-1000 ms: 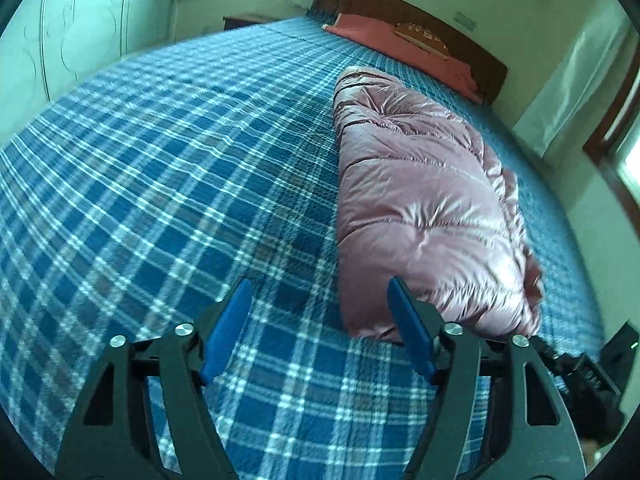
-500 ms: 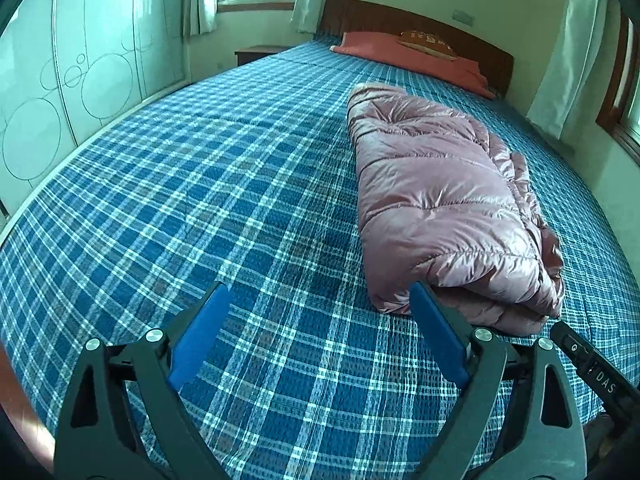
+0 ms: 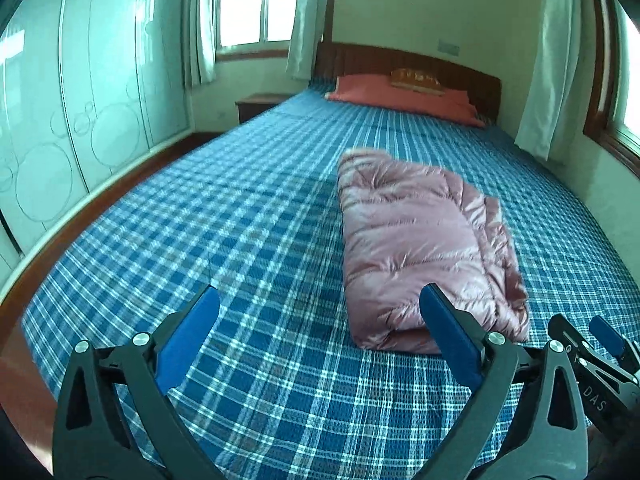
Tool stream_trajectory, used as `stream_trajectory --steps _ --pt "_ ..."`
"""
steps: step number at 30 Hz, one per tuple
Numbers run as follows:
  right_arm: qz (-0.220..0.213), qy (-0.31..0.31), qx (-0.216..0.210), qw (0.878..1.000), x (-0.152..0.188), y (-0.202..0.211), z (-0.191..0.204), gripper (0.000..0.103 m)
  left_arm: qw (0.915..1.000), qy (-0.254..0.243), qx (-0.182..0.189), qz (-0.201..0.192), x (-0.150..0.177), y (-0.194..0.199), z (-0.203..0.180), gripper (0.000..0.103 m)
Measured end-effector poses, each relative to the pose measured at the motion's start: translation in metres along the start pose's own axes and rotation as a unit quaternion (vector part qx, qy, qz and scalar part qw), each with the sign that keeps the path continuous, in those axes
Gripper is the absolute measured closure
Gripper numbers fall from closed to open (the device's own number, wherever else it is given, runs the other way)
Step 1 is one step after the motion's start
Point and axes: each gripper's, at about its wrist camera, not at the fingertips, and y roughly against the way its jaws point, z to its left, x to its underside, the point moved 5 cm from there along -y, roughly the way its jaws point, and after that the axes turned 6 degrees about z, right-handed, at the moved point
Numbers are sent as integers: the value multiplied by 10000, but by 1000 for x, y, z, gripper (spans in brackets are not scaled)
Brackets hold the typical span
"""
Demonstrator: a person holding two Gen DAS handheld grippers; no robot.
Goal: Fold large clothes
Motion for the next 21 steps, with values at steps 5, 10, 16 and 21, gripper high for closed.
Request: stream_trajectory --steps 5,10,16,21 --pt "-221 -17 -38 9997 -11 21 2 22 9998 -75 70 -145 -7 18 -3 3" --pt "-349 -14 -19 9994 -14 33 3 21 9996 -123 190 -191 -8 30 -8 3" --pt "-461 13 -7 9989 -15 42 7 21 9994 -135 194 -249 -7 35 -8 3" --pt "-500 48 -32 9987 -14 45 12 21 9994 -163 200 -250 -5 38 -8 3"
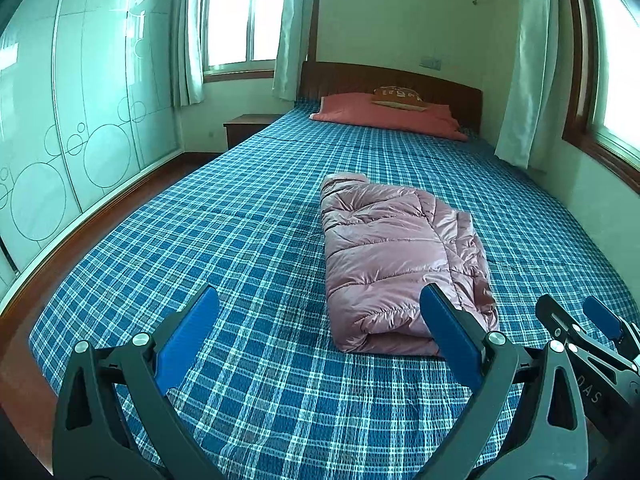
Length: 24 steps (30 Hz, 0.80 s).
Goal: Fold large clothes
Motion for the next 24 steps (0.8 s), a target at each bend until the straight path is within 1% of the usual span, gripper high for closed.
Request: stream_trajectory --steps 24 --pt "-82 104 -24 9999 3 3 9 21 10000 68 1 45 5 1 -1 3"
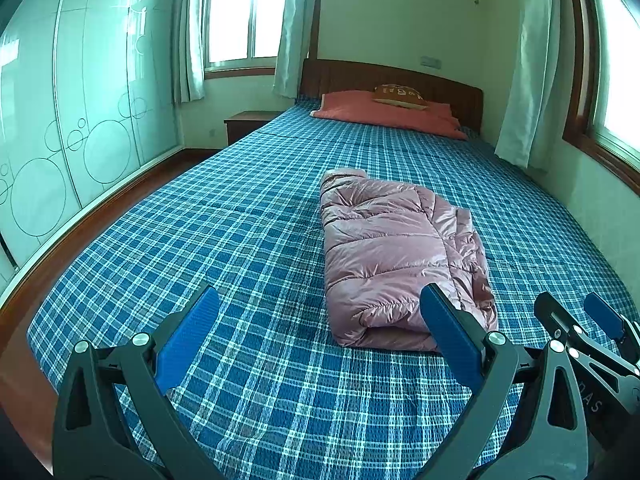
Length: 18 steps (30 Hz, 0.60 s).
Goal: Fold large clothes
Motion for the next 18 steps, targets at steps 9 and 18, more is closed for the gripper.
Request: stream_trajectory --steps 9,18 --pt "37 10 -3 10000 2 -1 1 21 10000 0 -29 54 5 -3 -1 3" --pt "33 18 1 10000 3 0 2 21 10000 16 -15 76 6 -5 -2 3"
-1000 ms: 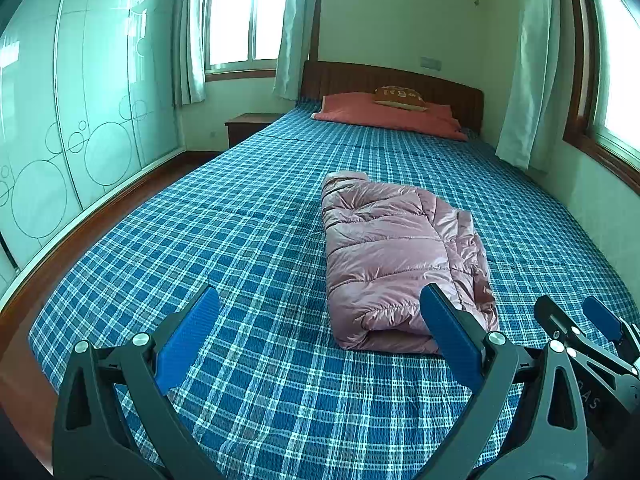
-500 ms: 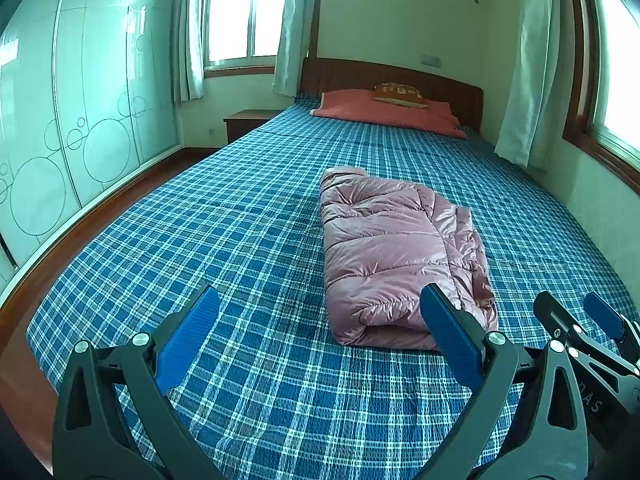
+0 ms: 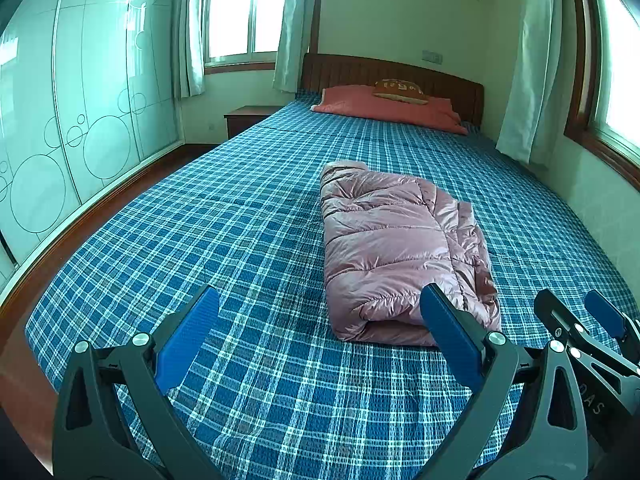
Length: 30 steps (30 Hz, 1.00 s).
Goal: Fold large clothes
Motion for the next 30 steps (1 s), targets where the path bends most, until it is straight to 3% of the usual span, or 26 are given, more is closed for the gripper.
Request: stream_trajectory --steps 19,26,30 --pt "2 29 -10 10000 3 -2 3 21 9999 -17 10 -135 -4 2 0 3" --pt "58 7 -8 10000 6 -10 0 21 9996 125 254 -6 -3 -11 3 2" --pt "167 -26 -17 9999 10 -22 -5 21 9999 58 109 6 -2 -28 6 2"
